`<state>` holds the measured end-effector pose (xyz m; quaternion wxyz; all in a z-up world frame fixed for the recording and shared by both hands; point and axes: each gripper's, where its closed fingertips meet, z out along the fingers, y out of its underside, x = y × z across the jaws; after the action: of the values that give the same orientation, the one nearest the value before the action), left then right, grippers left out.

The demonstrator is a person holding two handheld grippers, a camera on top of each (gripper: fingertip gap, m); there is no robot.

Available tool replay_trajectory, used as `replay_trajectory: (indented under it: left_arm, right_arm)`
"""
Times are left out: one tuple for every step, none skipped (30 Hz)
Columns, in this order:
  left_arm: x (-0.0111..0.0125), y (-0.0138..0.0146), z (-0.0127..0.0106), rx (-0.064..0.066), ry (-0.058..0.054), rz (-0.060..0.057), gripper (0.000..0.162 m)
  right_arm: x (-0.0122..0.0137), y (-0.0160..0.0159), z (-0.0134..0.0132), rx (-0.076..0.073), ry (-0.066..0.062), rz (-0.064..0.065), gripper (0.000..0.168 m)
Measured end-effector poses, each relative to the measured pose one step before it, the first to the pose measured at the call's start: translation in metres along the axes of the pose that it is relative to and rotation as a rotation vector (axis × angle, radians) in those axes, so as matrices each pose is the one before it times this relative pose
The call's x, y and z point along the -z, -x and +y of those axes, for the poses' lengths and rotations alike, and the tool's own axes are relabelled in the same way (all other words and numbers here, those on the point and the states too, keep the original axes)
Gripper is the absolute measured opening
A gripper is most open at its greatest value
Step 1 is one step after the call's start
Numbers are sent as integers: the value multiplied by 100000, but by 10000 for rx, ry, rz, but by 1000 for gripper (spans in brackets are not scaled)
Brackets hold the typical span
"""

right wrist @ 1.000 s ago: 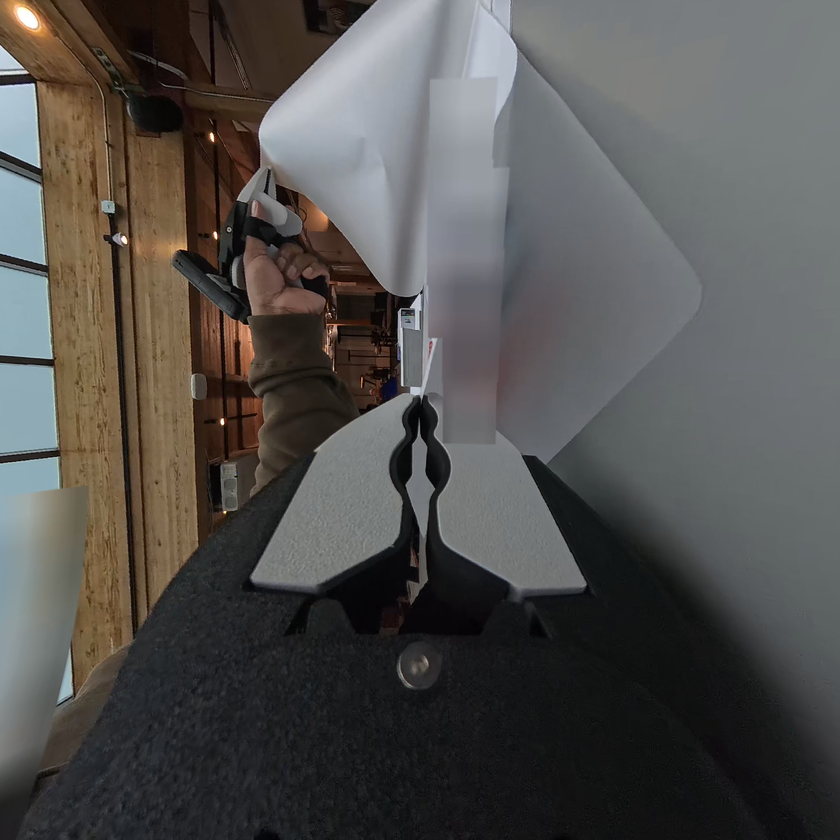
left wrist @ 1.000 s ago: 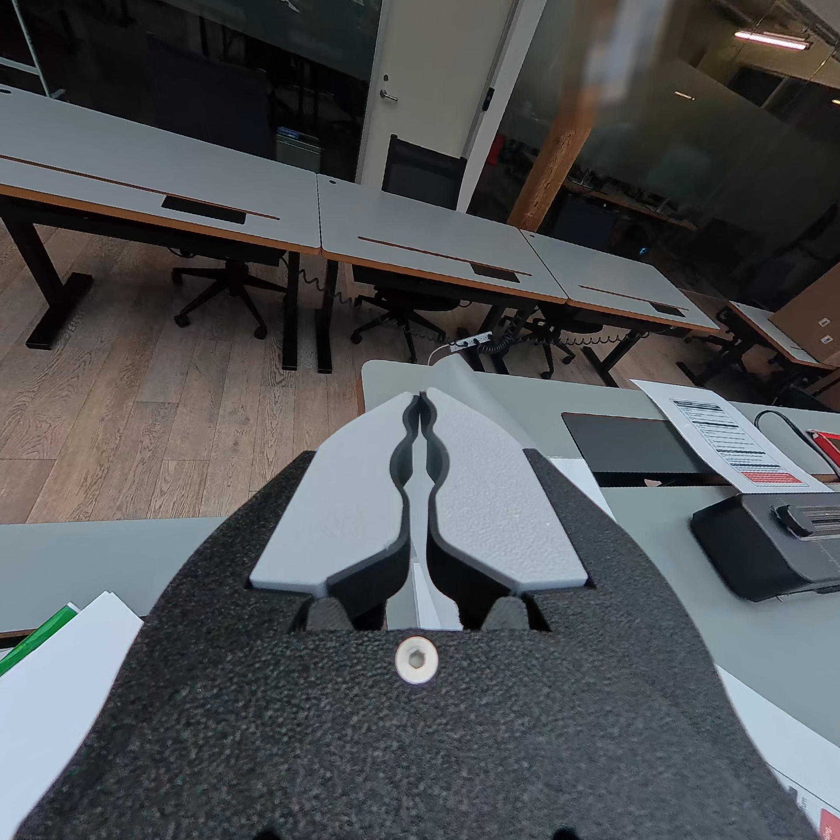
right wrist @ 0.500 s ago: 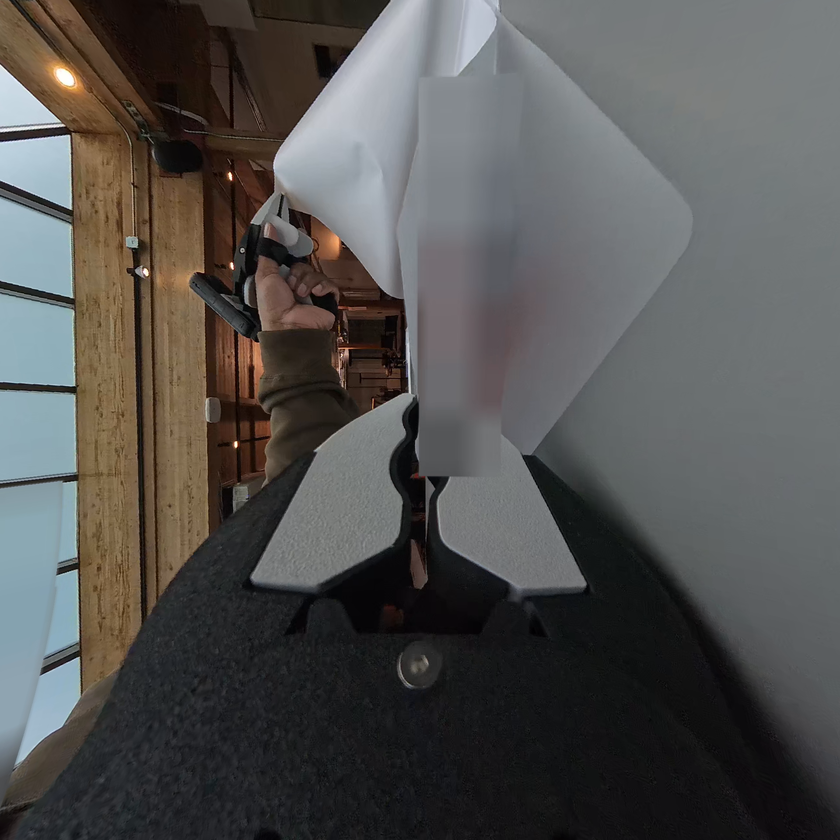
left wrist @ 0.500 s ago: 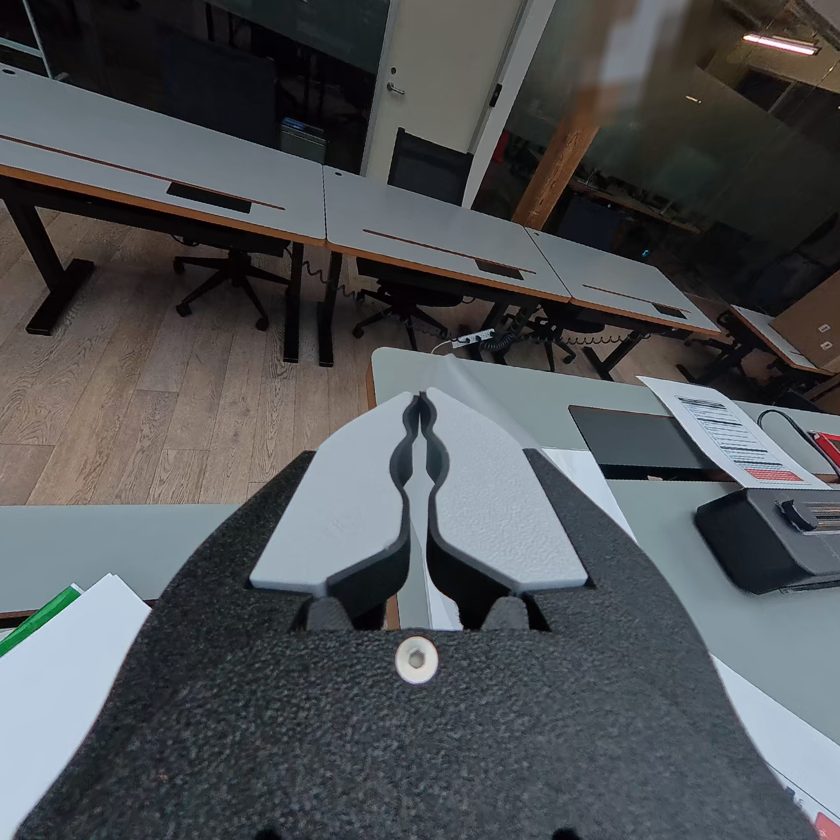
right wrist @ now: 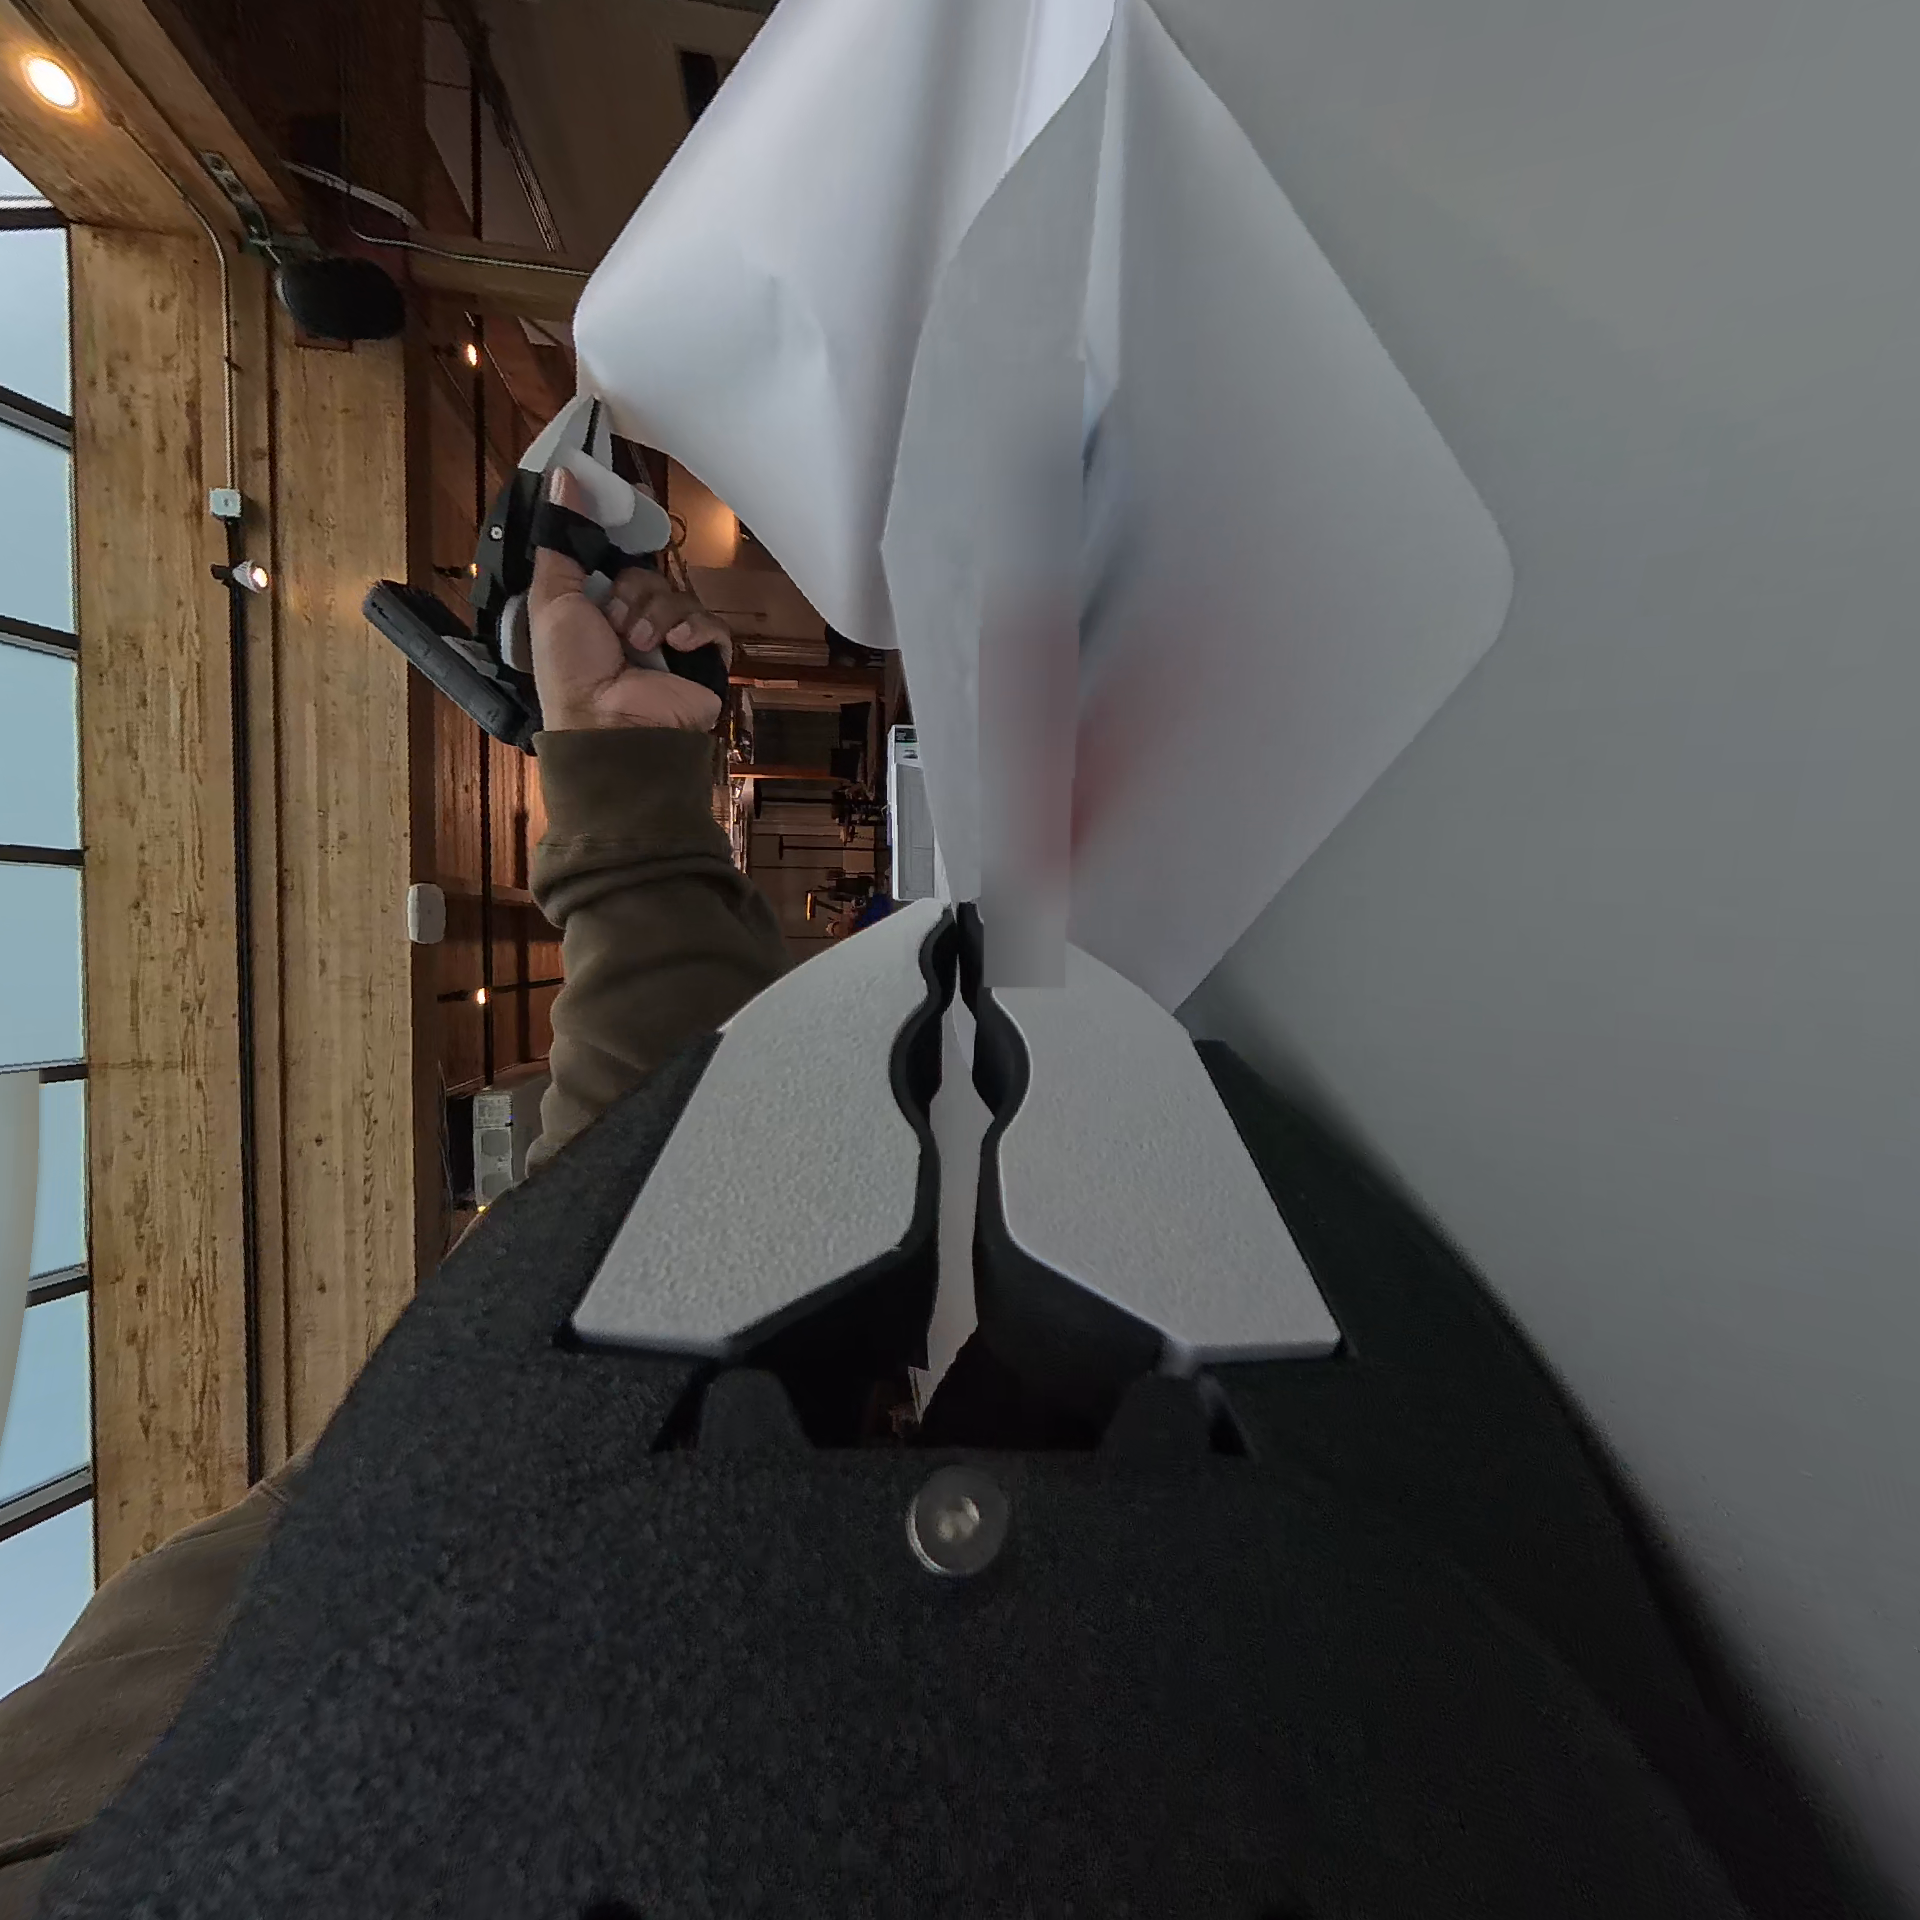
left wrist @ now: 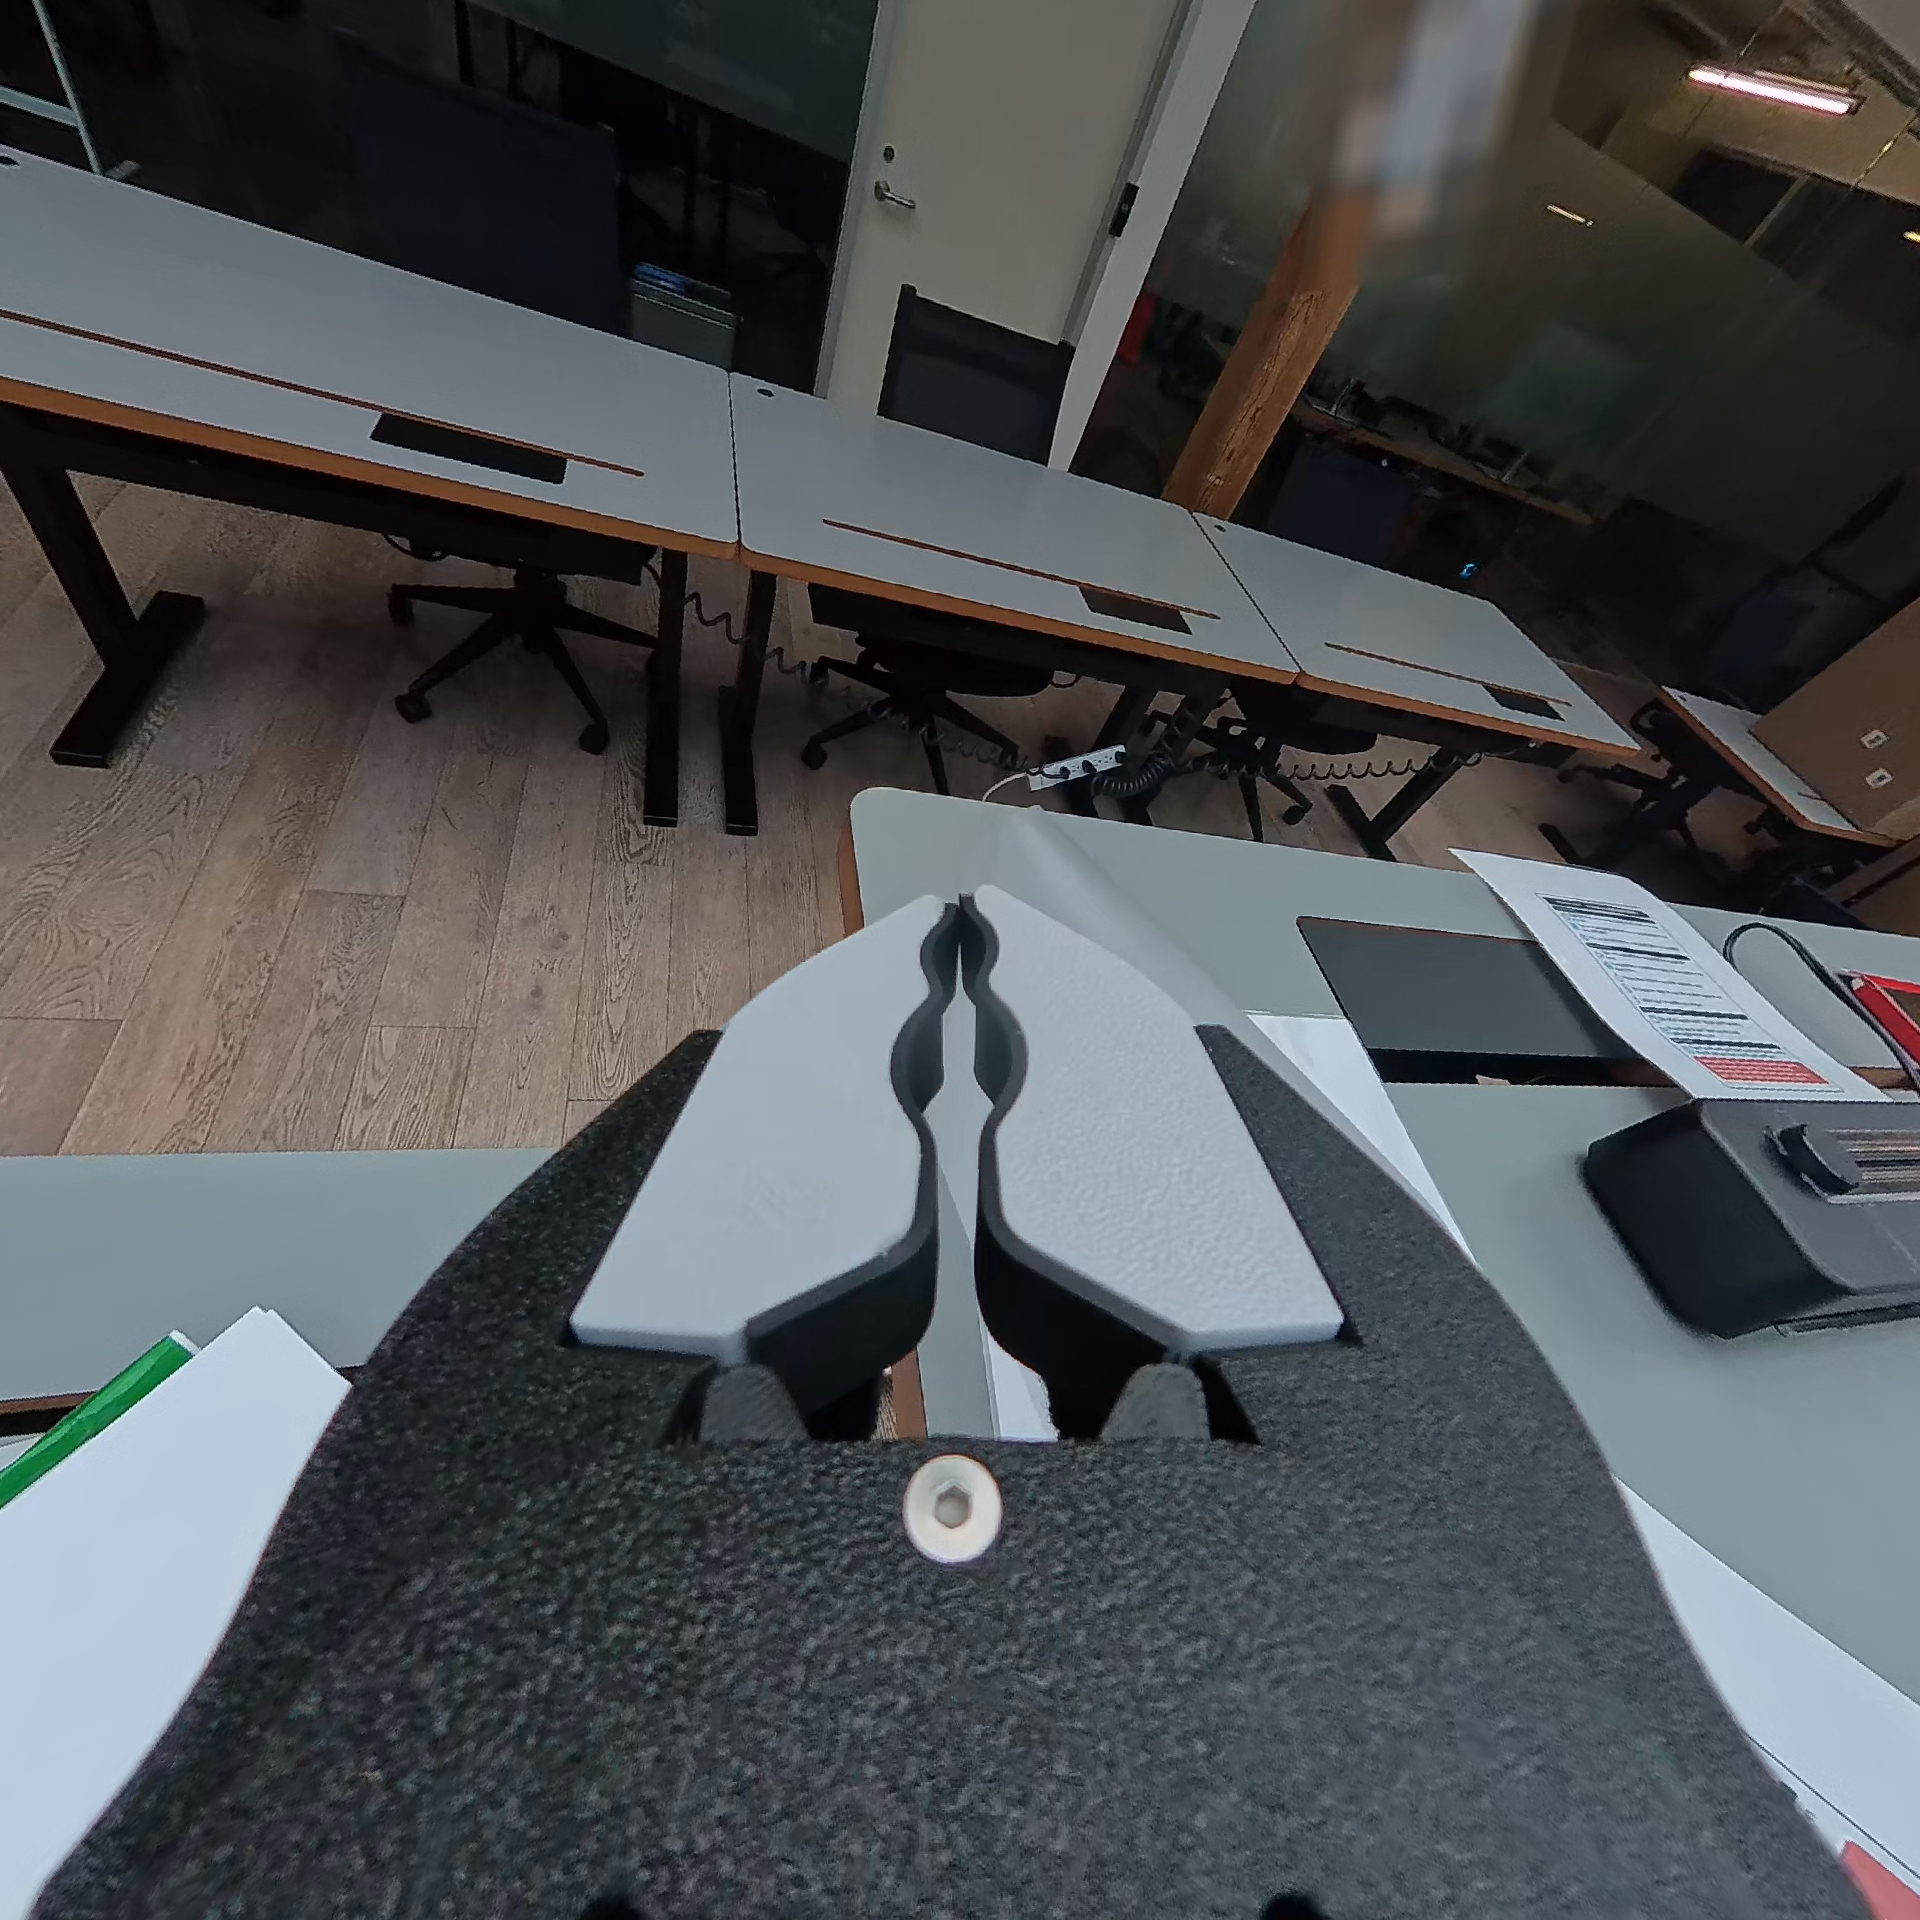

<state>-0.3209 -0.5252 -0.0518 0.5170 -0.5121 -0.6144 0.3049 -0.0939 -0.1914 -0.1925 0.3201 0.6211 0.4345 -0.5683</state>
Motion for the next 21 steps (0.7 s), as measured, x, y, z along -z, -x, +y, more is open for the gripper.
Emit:
replay_trajectory:
  left_arm:
    - [36,70,12,2,3,-1,0]
    - [37,54,0,7,1,7,0]
    - [38,52,1,11,2,6,0]
    - [33,43,3,5,-1,1,0]
    - [23,19,-4,0,-1,7,0]
    - [26,8,-6,-5,2,8,0]
    - [15,22,1,-7,3,1,0]
    - [5,-2,4,0,5,8,0]
    - [7,-8,20,3,11,14,0]
    - [4,0,2,-5,4,10,0]
    - [3,-5,12,-12,7,3,0]
    - [-7,-9,16,-2,7,11,0]
    - [0,-14,8,10,1,15,0]
    - [1,-7,16,1,6,7,0]
    - [-8,-7,26,-11,11,0,0]
    - [-4,-2,13,-8,1,1,0]
    - [-12,-10,6,2,0,9,0]
    - [-17,-19,16,2,8,10,0]
    - [-24,-8,5,-1,-1,3,0]
    - [-15,-27,12,-1,0,9,0]
    - [-18,-25,21,0,10,9,0]
  right_arm:
    - [3,-50,16,31,4,46,0]
    - [10,-14,-49,24,-6,40,0]
    - [-27,-4,61,19,10,32,0]
    - [-37,-47,76,31,9,38,0]
    - [-94,-85,-20,43,-6,21,0]
    - [-103,-63,1,39,11,17,0]
    - [-19,-17,-92,28,7,39,0]
    - [44,48,-7,27,4,28,0]
    - [42,0,44,34,28,42,0]
    - [-54,-101,44,33,18,32,0]
    - [-73,-69,95,41,31,42,0]
    - [58,25,122,34,26,28,0]
    - [-3,-7,162,29,6,31,0]
    - [-30,-14,61,16,10,29,0]
    - [-54,36,-50,4,16,4,0]
    - [-26,-10,19,3,-2,5,0]
    - [-33,17,-12,3,-9,6,0]
    - [13,-6,-1,2,4,9,0]
    - [-1,-89,33,15,-2,17,0]
    - [-53,-82,45,22,5,32,0]
    - [19,54,-39,30,-2,14,0]
